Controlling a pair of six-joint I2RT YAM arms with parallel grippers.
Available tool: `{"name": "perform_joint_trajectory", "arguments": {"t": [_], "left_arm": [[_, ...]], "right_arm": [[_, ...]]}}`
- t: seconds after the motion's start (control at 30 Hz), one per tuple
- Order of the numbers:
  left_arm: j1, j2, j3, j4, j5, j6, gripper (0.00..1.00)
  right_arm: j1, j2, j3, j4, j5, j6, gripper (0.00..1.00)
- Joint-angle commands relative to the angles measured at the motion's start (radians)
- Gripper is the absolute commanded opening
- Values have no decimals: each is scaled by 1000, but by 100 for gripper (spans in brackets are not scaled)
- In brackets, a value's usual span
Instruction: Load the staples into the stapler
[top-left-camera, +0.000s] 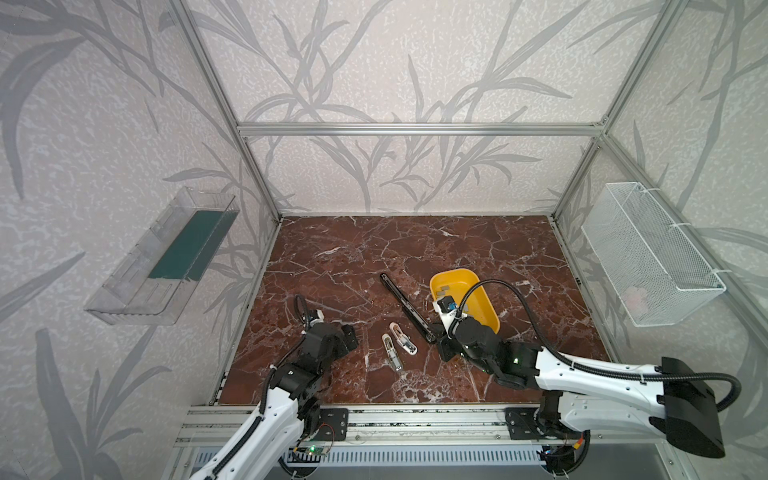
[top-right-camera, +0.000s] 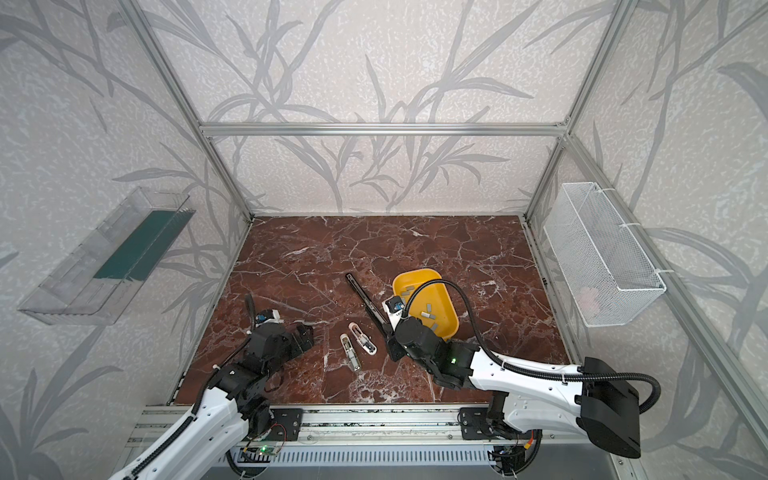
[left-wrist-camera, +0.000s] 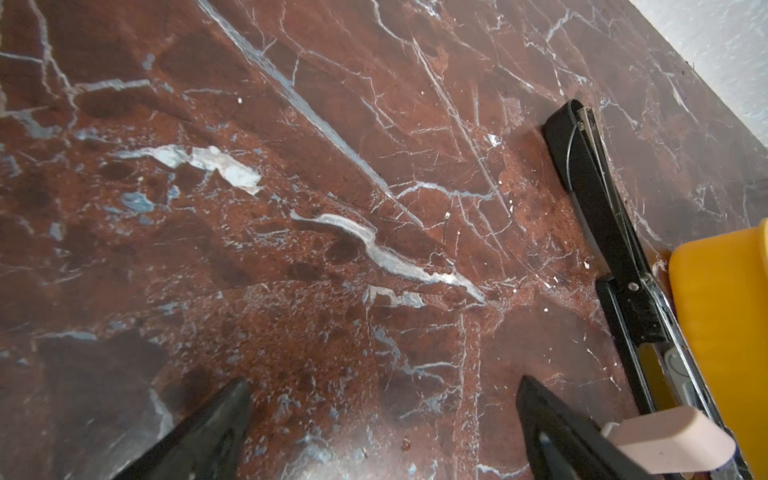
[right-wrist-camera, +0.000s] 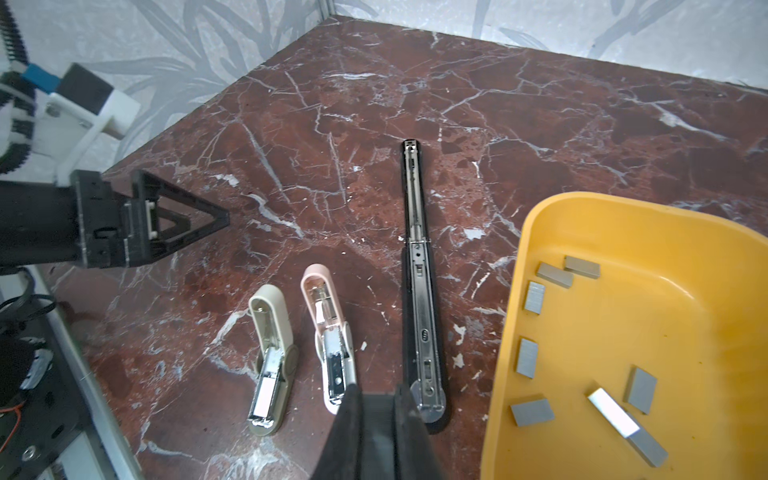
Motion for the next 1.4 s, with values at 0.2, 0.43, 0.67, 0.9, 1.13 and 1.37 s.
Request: {"name": "perform_joint_trajectory", "arguments": {"t": [0.2, 0.43, 0.67, 0.9, 1.13, 1.37], "left_arm": [[4, -134, 1, -5, -13, -19, 99], [4, -202, -12, -21, -13, -26, 99], [2, -161, -3, -15, -9, -30, 99], [2, -196, 117, -135, 69, -111, 99], [4, -181, 224, 69, 62, -144, 99], [51, 41, 93, 566, 33, -180, 99]], "right_arm": [[74, 90, -25, 179, -16, -9, 7], [79, 248, -17, 299, -15, -48, 7], [76, 346, -14, 369, 24, -111, 7], [78, 383, -2, 379, 47, -124, 7], [75, 401, -20, 421, 48, -133, 7], [76, 338, -32, 420, 40, -155, 6]]}}
